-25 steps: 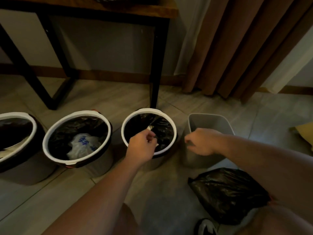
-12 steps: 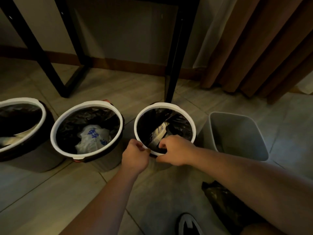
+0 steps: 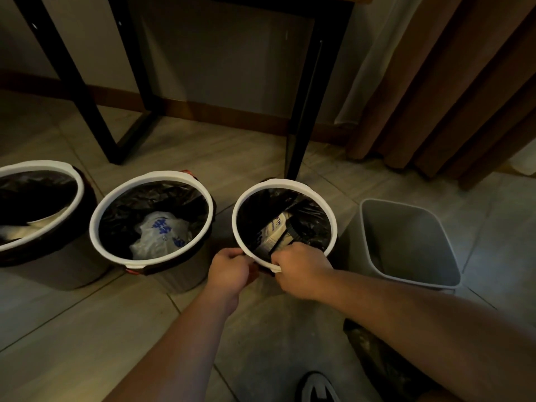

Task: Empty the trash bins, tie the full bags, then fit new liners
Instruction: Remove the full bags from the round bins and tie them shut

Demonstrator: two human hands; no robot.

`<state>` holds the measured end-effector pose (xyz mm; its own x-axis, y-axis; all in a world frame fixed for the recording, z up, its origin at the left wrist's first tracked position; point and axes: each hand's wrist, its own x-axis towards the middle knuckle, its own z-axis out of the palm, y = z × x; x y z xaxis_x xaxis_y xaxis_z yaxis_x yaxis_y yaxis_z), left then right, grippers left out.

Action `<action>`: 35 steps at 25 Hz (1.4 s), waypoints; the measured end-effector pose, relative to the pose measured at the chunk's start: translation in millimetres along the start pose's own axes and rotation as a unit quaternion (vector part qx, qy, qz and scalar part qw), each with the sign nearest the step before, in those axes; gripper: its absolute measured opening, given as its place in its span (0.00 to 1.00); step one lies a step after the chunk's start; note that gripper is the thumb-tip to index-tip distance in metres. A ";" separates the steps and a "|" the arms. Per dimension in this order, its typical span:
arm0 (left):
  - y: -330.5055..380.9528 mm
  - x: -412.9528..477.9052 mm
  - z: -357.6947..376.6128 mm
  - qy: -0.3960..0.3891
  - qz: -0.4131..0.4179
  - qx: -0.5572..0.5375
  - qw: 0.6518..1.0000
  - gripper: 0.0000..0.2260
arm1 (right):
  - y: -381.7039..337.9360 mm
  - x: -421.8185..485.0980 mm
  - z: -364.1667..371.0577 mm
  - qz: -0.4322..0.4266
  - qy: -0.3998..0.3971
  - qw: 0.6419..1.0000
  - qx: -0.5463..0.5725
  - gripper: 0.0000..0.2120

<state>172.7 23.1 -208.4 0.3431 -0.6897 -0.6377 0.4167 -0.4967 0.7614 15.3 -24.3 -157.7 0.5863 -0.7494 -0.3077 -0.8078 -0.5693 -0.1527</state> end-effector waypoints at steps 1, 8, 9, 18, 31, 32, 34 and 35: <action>-1.0 0.3 0.6 0.002 0.002 -0.006 1.000 0.09 | -0.1 -0.1 1.0 -0.009 0.004 1.000 -0.008 0.06; -7.9 2.0 2.7 0.018 0.018 -0.018 1.000 0.08 | 3.6 -1.1 12.5 -0.002 0.005 0.998 0.069 0.04; -8.1 3.0 2.1 0.016 0.018 -0.022 0.999 0.09 | 5.0 -0.8 13.1 -0.003 0.010 0.997 0.072 0.05; -11.5 14.4 6.0 0.062 0.035 0.052 0.996 0.08 | 7.0 2.3 12.1 -0.038 0.013 0.999 -0.001 0.08; 54.7 -16.1 22.8 0.031 0.220 0.344 0.912 0.08 | 72.2 17.9 -80.0 0.136 0.135 0.942 0.277 0.10; 61.8 -17.7 29.0 0.004 0.226 0.377 0.898 0.07 | 78.6 21.3 -94.7 0.146 0.147 0.934 0.291 0.11; 75.2 -19.9 38.5 -0.025 0.228 0.415 0.880 0.05 | 84.3 23.7 -125.1 0.160 0.160 0.919 0.323 0.09; 77.1 -21.2 41.3 -0.031 0.227 0.430 0.873 0.08 | 83.9 21.8 -134.5 0.162 0.166 0.915 0.330 0.09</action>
<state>162.8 -22.3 -131.4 0.2508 -0.9327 -0.2592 -0.5457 -0.3573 0.7580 -31.5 -133.9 -50.9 0.2065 -0.9665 -0.1522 -0.7390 -0.0521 -0.6716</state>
